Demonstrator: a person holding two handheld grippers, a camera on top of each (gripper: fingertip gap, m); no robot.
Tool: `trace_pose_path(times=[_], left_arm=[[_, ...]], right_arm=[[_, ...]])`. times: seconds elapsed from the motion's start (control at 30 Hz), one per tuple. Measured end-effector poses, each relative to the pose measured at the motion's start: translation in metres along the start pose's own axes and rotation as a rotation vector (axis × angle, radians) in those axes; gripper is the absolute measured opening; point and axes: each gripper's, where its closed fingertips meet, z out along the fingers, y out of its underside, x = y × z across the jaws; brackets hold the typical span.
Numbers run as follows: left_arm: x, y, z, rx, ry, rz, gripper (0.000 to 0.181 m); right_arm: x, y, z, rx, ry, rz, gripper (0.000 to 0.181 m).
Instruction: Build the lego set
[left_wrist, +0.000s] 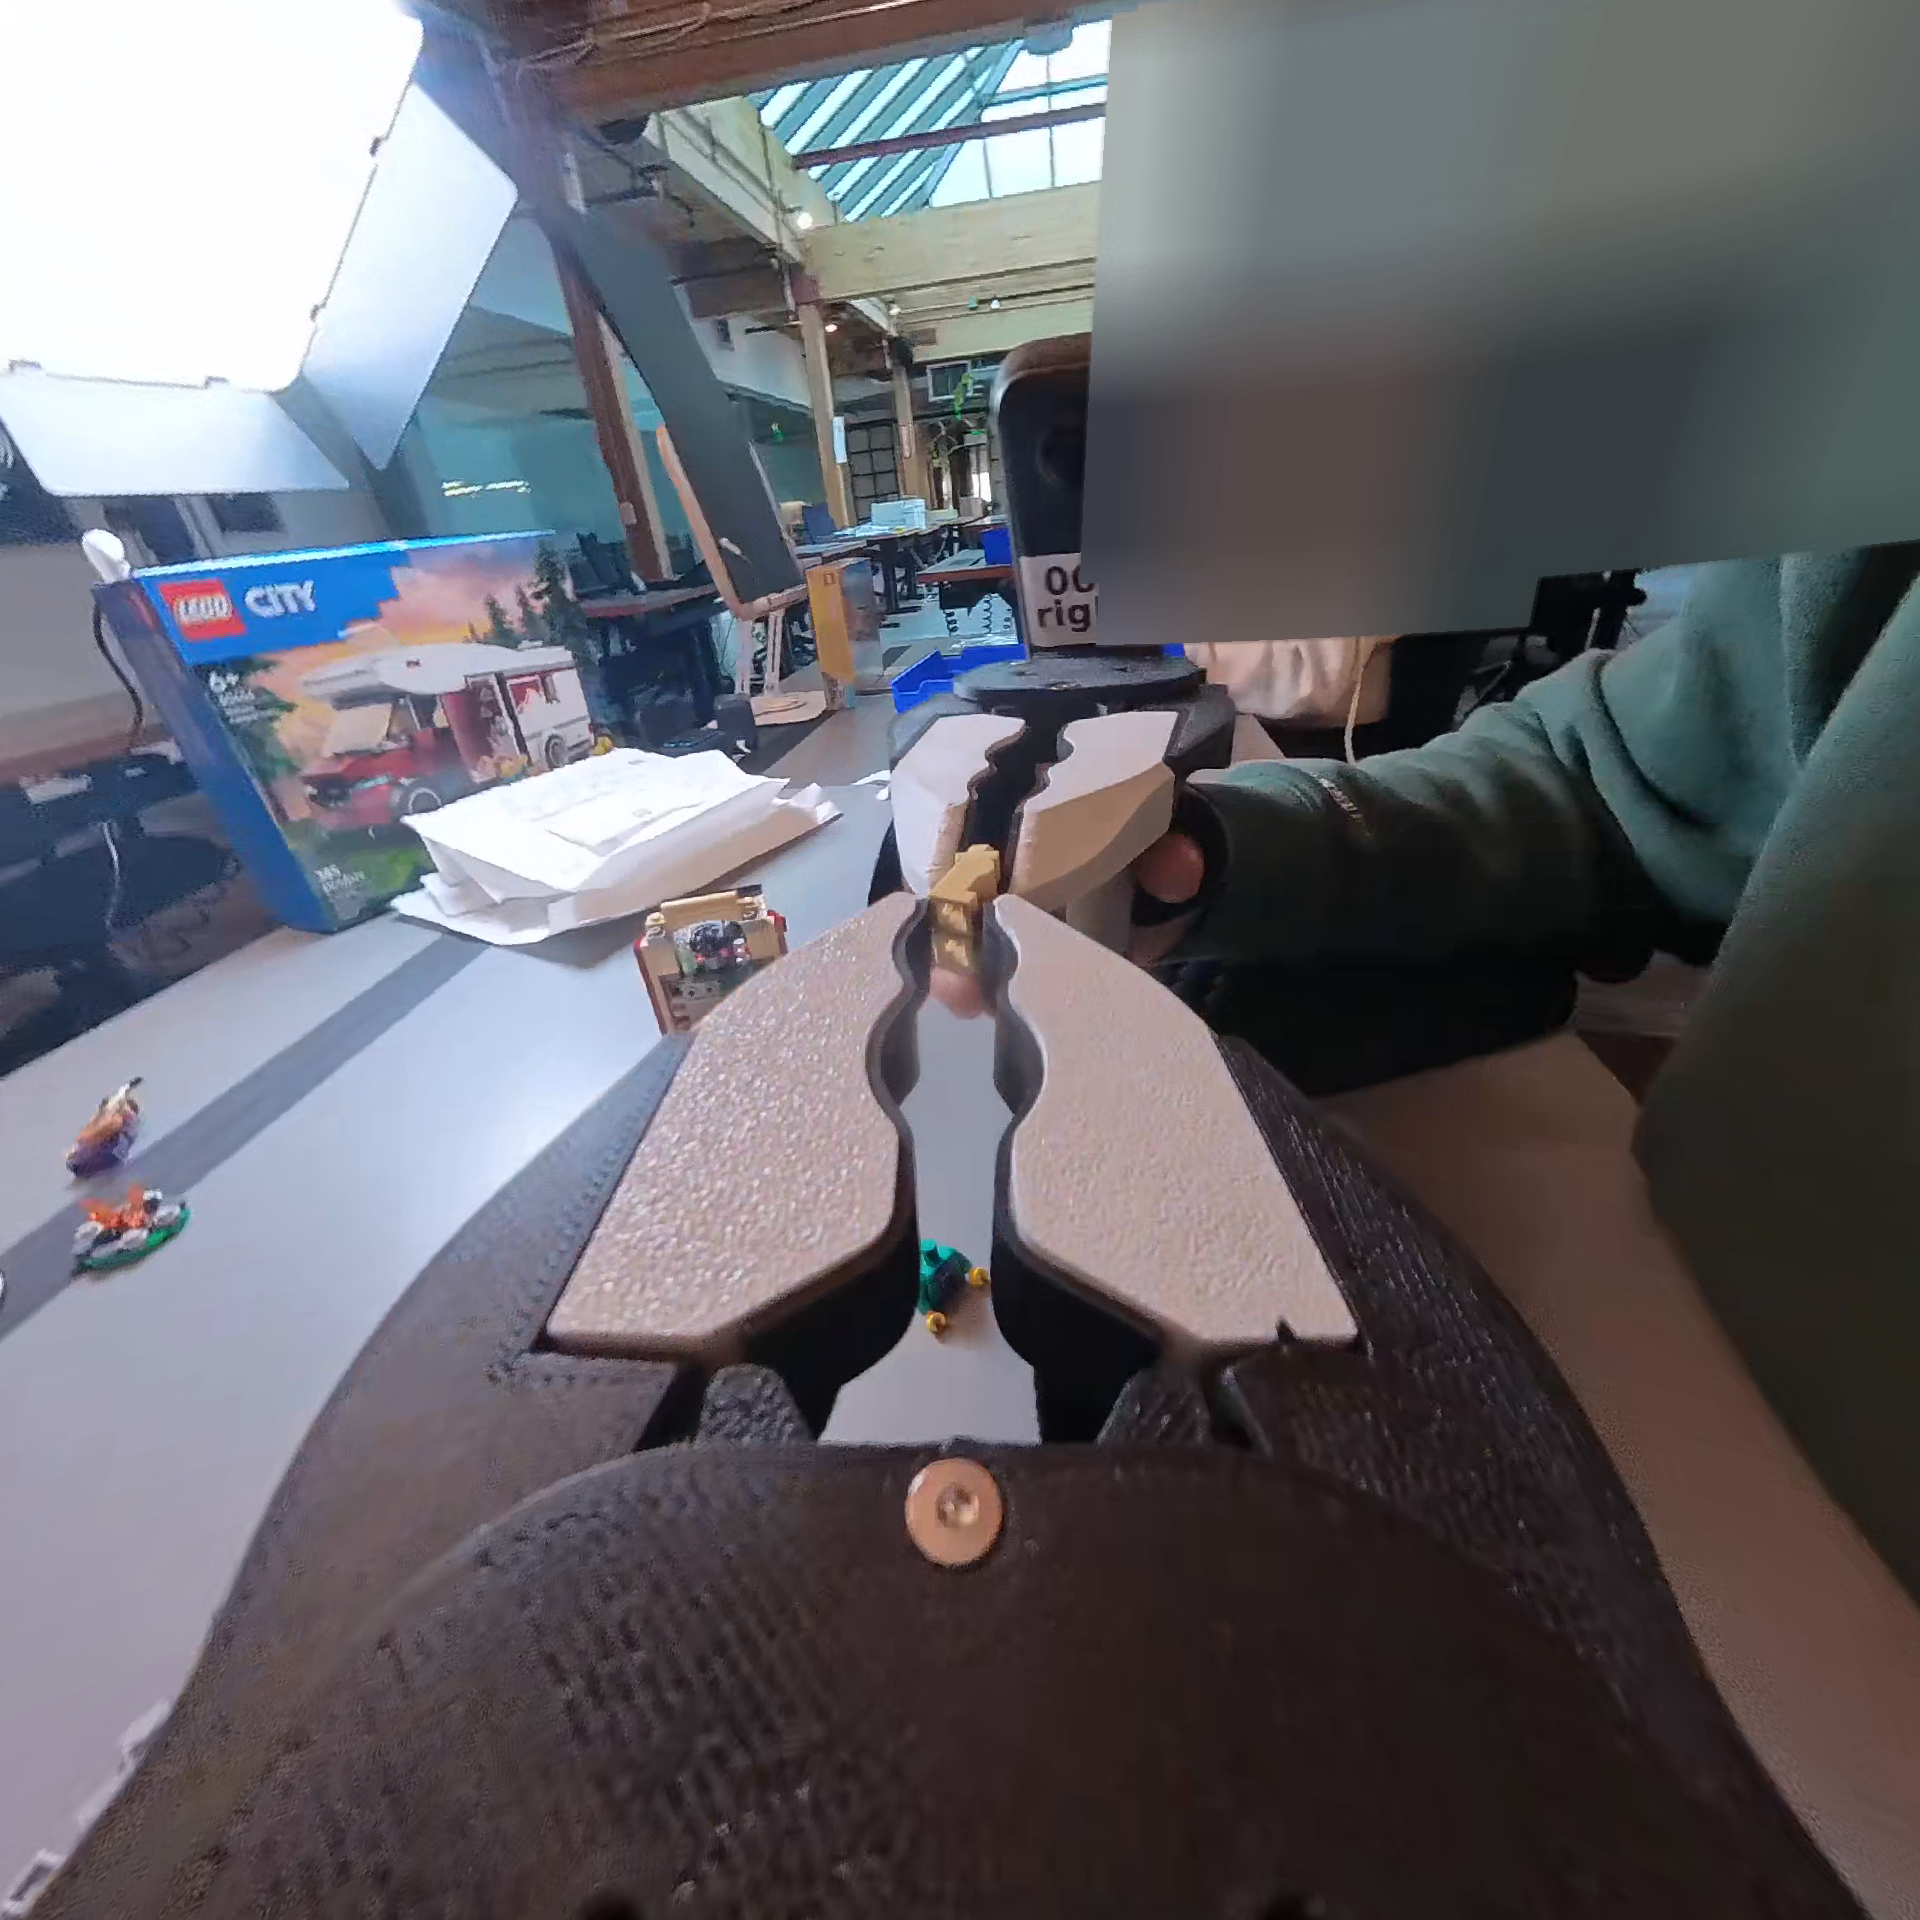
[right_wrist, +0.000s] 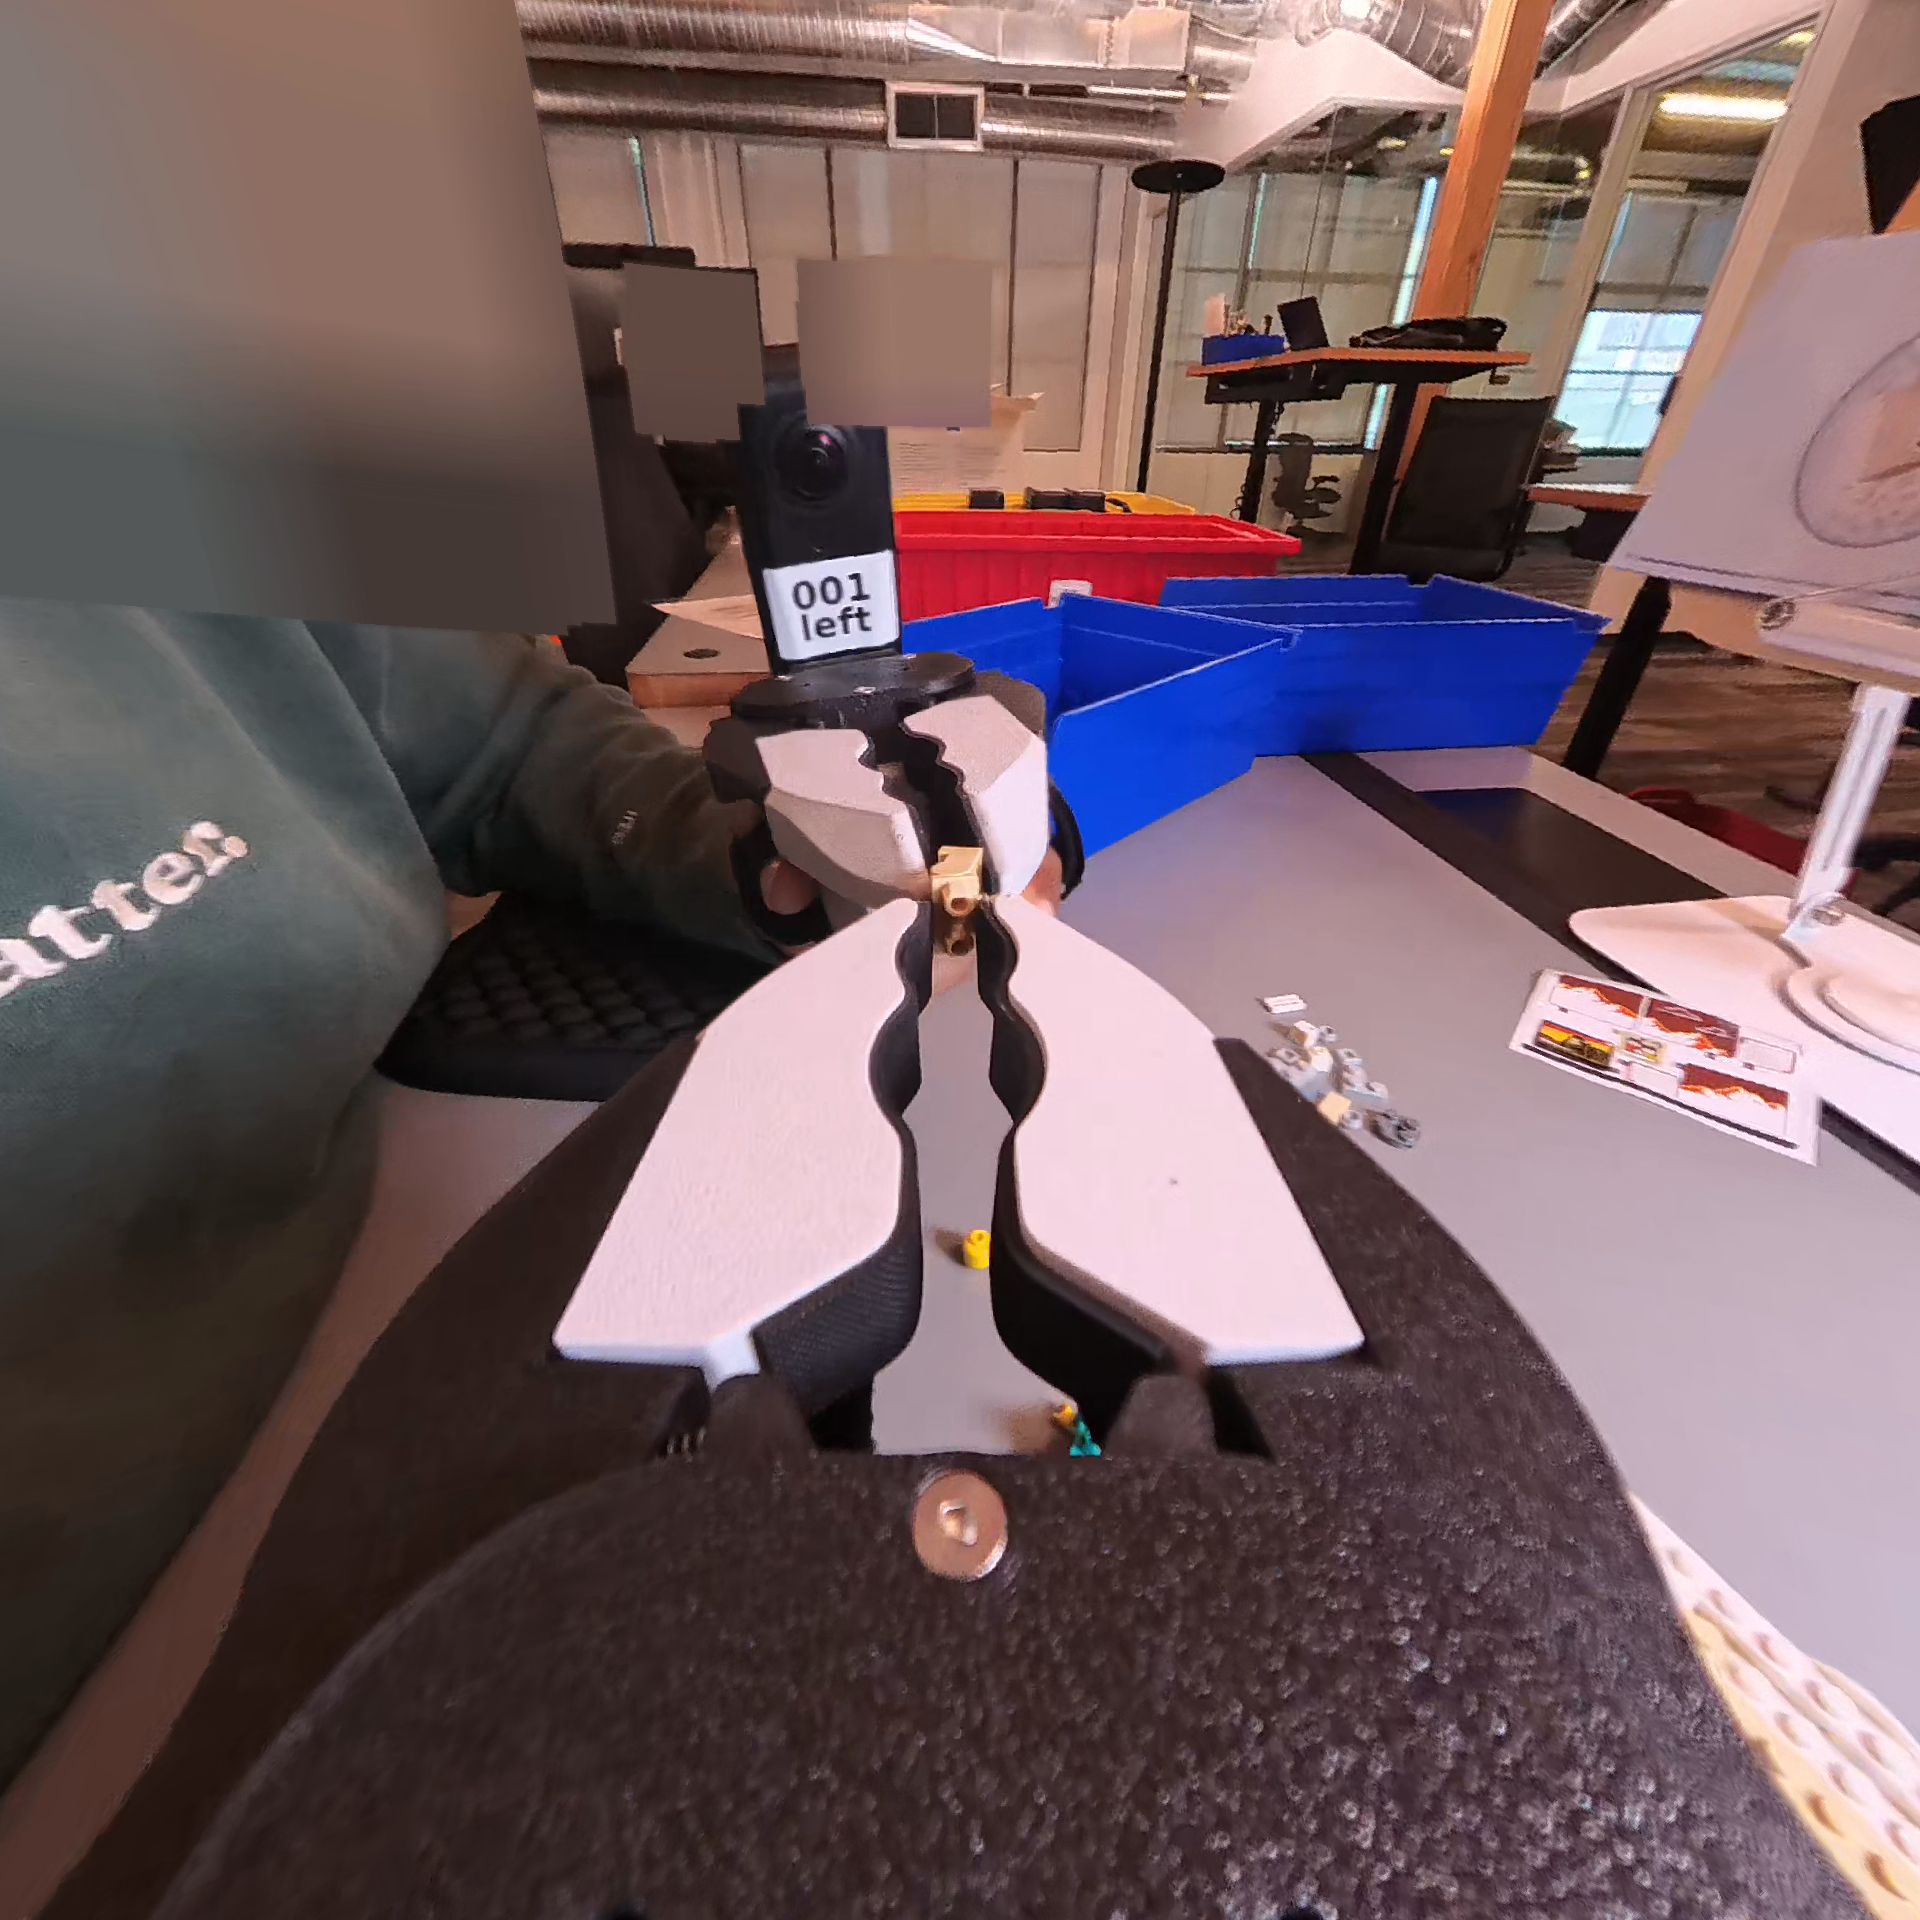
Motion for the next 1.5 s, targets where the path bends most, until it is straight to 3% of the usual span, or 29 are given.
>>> trace_pose_path(times=[0.27, 0.6, 0.77, 1.23, 1.5], left_arm=[[0.015, 0.002, 0.001, -0.017, 0.106, -0.014, 0.009], [-0.014, 0.006, 0.001, -0.090, -0.157, 0.020, 0.008], [-0.019, 0.006, 0.000, -0.113, -0.217, 0.061, 0.008], [-0.012, 0.012, 0.004, -0.098, -0.131, -0.027, 0.008], [-0.009, 0.014, 0.006, -0.099, -0.108, -0.054, 0.008]], right_arm=[[-0.013, 0.003, -0.002, -0.012, -0.121, 0.066, 0.008], [0.015, 0.002, 0.001, -0.026, 0.179, -0.094, 0.008], [0.019, 0.001, 0.002, -0.050, 0.282, -0.192, 0.007], [0.009, 0.004, -0.006, -0.001, 0.026, 0.024, 0.015], [0.009, 0.009, -0.006, -0.016, 0.002, 0.055, 0.014]])
